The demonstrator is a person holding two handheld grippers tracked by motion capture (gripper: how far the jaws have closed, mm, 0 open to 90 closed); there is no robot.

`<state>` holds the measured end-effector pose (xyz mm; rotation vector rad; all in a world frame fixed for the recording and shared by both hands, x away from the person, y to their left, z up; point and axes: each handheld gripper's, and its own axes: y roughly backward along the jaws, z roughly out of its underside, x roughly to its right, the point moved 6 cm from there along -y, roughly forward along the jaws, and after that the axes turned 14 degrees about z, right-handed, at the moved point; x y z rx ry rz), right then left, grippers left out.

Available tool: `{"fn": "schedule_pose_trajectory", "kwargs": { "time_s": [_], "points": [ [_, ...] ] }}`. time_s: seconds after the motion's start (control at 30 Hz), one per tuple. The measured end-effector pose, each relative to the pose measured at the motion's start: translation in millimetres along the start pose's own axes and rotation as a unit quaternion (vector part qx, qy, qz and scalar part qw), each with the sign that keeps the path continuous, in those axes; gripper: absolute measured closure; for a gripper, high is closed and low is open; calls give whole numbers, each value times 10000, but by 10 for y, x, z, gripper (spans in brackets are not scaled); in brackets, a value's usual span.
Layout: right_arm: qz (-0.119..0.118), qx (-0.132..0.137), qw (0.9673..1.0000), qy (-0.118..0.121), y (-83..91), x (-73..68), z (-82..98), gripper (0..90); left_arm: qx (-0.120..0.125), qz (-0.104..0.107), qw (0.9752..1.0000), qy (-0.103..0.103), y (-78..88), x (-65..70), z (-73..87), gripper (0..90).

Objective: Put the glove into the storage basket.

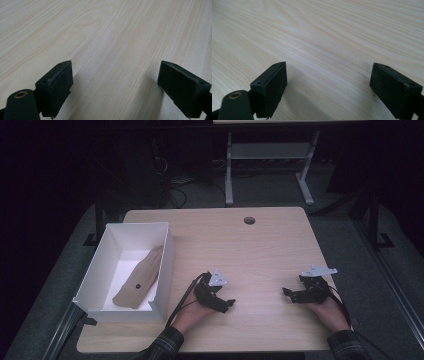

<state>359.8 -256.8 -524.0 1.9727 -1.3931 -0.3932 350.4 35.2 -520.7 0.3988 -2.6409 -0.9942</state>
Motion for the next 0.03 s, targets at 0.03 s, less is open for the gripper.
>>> {"fn": "schedule_pose_trajectory", "kwargs": {
  "time_s": [0.03],
  "points": [
    [0, 0, 10000, 0, 0, 0, 0, 139, 1, 0, 10000, 2, 0, 0, 0, 123]
  ]
}}
